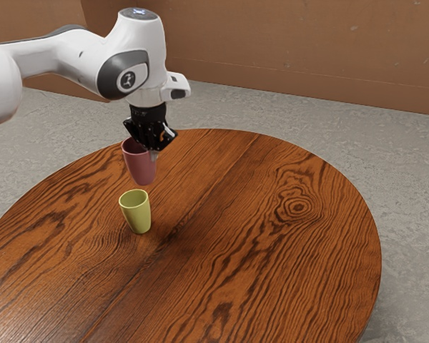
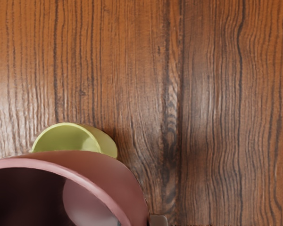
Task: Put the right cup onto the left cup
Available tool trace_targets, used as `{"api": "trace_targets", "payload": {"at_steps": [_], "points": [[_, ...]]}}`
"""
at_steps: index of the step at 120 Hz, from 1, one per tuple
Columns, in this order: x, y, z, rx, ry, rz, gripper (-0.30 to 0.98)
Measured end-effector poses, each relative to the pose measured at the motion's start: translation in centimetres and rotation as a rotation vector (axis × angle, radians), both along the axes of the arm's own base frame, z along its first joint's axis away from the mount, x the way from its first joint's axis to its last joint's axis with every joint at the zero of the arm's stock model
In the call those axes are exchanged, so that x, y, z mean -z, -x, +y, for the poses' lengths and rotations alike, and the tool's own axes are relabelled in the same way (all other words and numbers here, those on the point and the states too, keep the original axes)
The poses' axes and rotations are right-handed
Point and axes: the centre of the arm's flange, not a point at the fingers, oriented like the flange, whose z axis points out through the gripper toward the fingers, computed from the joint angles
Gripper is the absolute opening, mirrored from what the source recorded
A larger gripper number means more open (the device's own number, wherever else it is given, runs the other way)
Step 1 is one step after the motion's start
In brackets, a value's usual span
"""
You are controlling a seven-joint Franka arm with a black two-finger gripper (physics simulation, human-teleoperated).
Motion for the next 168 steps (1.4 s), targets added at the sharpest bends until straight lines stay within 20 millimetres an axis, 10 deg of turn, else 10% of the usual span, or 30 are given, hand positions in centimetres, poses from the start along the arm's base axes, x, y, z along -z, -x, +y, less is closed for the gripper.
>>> {"api": "trace_targets", "payload": {"at_steps": [61,168], "points": [[3.0,-0.9,6.5,-0.095,-0.022,0.044,-0.1],[8.2,-3.0,6.5,-0.085,-0.012,0.05,-0.1]]}}
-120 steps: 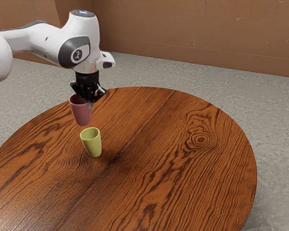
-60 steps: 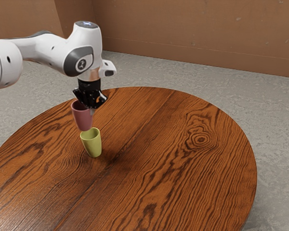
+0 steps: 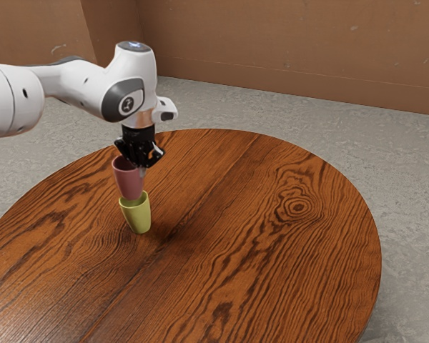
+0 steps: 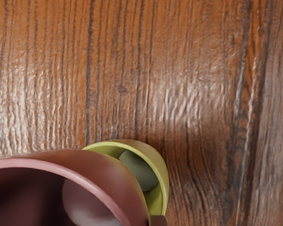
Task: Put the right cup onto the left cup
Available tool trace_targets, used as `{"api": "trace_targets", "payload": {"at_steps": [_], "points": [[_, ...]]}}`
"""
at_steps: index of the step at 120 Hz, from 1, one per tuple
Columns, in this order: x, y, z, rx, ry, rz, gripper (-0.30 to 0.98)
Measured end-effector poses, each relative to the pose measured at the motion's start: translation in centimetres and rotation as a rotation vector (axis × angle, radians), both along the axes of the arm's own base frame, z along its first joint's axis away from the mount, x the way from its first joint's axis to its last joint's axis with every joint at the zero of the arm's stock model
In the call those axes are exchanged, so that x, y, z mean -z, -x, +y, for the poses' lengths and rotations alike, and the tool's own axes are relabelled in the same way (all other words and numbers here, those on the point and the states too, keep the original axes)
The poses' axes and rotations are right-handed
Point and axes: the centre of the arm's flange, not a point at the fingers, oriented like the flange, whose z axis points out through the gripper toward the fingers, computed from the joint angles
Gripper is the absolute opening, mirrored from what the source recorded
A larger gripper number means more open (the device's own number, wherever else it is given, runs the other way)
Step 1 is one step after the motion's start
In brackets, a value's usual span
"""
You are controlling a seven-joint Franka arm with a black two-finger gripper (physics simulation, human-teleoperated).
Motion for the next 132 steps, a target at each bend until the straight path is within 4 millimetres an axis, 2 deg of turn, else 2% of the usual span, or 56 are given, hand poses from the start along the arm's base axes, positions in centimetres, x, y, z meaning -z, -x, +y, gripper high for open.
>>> {"api": "trace_targets", "payload": {"at_steps": [60,83,94,111,132], "points": [[2.1,-0.6,-0.1,0.0,0.008,0.004,-0.1],[2.3,-0.7,-0.2,0.002,0.013,0.006,0.29],[2.4,-0.7,-0.2,0.004,0.014,0.007,0.43],[2.9,-0.7,-0.2,0.004,0.015,0.014,0.55],[3.4,-0.8,-0.2,0.004,0.018,0.019,0.63]]}}
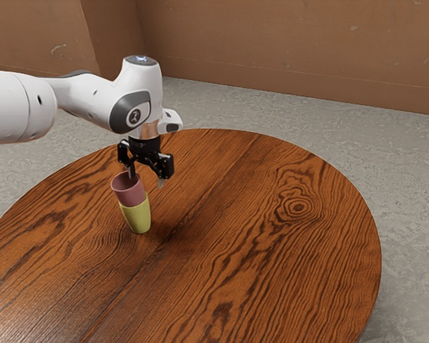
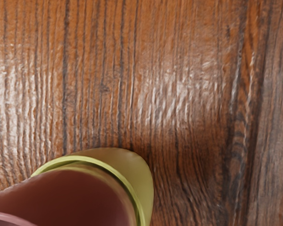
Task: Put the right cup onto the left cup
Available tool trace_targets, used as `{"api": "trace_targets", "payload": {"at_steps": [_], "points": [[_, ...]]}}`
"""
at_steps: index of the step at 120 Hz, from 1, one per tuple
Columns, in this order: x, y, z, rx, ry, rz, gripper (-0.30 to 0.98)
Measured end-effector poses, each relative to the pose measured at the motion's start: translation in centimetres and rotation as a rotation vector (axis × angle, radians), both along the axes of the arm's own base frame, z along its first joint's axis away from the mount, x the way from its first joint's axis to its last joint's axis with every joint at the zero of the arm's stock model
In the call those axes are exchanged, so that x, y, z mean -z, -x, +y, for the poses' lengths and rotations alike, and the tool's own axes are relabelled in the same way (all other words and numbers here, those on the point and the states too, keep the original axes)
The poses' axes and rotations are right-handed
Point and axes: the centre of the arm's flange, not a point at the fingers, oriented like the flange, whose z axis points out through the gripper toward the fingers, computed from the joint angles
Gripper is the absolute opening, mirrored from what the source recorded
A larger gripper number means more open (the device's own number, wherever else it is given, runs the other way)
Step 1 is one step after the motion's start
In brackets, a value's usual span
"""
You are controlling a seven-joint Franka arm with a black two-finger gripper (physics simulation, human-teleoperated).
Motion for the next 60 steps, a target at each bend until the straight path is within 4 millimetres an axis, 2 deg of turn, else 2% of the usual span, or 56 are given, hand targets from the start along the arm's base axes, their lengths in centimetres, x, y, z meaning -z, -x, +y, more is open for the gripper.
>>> {"api": "trace_targets", "payload": {"at_steps": [16,32,44,60], "points": [[-0.4,0.0,-0.1,0.002,0.002,-0.008,0.66],[-3.7,0.6,-0.3,0.004,0.009,-0.046,0.67],[-7.5,1.5,-0.7,0.005,0.021,-0.08,0.68],[-15.5,4.6,-1.2,0.008,0.039,-0.136,0.68]]}}
